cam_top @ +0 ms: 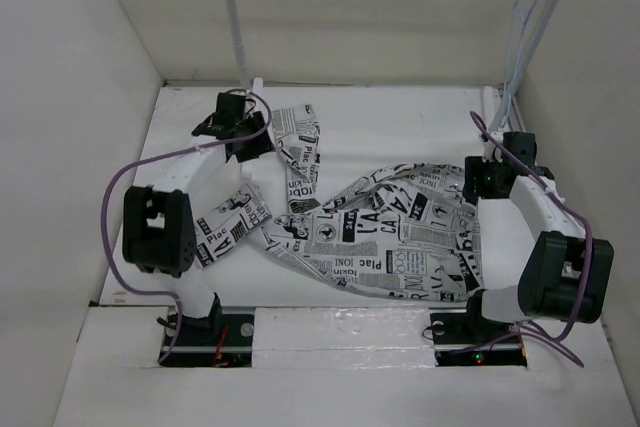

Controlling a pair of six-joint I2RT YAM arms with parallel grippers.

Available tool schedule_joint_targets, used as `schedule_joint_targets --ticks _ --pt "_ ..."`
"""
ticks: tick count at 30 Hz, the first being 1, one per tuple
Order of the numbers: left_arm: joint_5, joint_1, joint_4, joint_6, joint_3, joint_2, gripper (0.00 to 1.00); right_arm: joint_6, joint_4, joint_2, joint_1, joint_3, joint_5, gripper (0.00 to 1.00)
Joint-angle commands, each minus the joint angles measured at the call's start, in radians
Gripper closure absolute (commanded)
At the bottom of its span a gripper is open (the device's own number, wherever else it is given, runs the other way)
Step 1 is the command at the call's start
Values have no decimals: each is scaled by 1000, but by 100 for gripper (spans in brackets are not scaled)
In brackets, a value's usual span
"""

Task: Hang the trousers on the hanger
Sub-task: Flatten out the trousers at the center of the board.

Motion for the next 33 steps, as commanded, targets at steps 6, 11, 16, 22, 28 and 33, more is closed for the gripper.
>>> schedule_joint_targets --ticks 6,11,16,22,28,33 --pt "16 -22 63 -34 220 270 39 20 212 -12 -103 -128 -157 33" --pt "12 -31 -6 -37 396 417 40 39 215 -31 -103 -150 -108 31" --pt "-62 -42 -36 -71 454 526 48 86 290 3 -121 -187 -157 30" --pt "-77 -42 -20 -108 448 565 66 112 326 14 -122 -187 -127 30" --pt "-47 -42 30 -129 393 451 100 149 388 67 -122 -200 -130 44" --pt "-53 -42 83 -131 267 182 100 174 442 101 -122 -222 -165 66"
